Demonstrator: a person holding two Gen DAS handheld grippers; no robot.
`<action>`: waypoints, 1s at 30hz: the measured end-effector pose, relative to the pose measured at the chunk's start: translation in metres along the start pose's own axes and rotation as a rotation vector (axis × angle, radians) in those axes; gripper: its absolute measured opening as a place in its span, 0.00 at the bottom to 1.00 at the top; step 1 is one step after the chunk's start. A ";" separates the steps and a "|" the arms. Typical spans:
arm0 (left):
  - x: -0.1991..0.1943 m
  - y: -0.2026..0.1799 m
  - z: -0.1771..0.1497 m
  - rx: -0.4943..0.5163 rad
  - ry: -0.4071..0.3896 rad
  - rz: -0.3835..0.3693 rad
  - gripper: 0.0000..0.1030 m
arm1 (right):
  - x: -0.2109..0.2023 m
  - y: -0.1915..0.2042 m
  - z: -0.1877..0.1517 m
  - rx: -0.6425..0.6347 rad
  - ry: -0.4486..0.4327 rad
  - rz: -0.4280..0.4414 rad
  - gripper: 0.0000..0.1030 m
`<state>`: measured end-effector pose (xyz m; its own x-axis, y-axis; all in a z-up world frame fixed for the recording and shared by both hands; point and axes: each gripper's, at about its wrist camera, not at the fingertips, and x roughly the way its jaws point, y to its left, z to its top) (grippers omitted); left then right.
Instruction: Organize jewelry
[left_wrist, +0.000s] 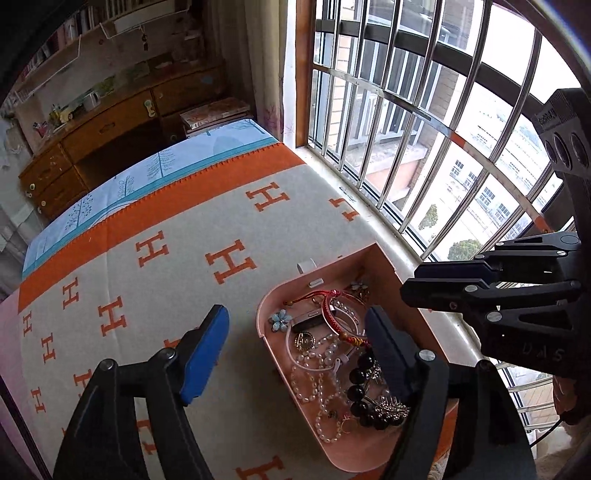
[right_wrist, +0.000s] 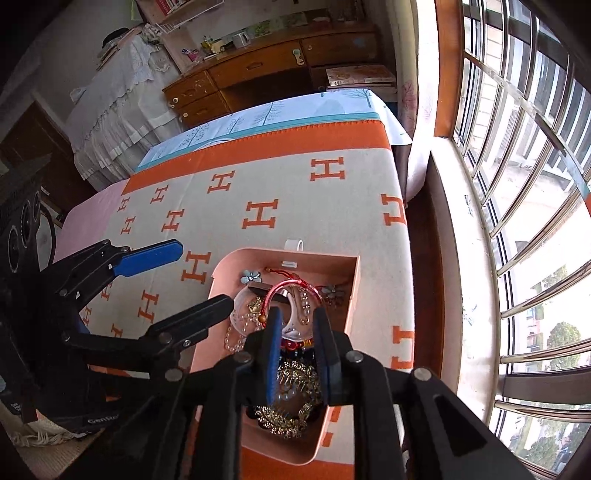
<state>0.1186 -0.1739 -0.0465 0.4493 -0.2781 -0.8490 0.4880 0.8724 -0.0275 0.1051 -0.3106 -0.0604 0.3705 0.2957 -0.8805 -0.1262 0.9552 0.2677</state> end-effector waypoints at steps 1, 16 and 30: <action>-0.003 0.002 0.000 -0.005 -0.007 0.012 0.80 | -0.002 0.000 0.001 0.002 -0.009 0.003 0.17; -0.066 0.039 -0.020 -0.130 -0.050 0.190 0.86 | -0.040 0.032 -0.009 -0.034 -0.141 0.008 0.17; -0.125 0.025 -0.083 -0.185 -0.101 0.345 0.99 | -0.060 0.074 -0.068 -0.016 -0.245 0.069 0.30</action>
<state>0.0127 -0.0840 0.0155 0.6391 0.0138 -0.7690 0.1570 0.9764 0.1480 0.0111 -0.2582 -0.0147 0.5726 0.3559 -0.7386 -0.1730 0.9330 0.3155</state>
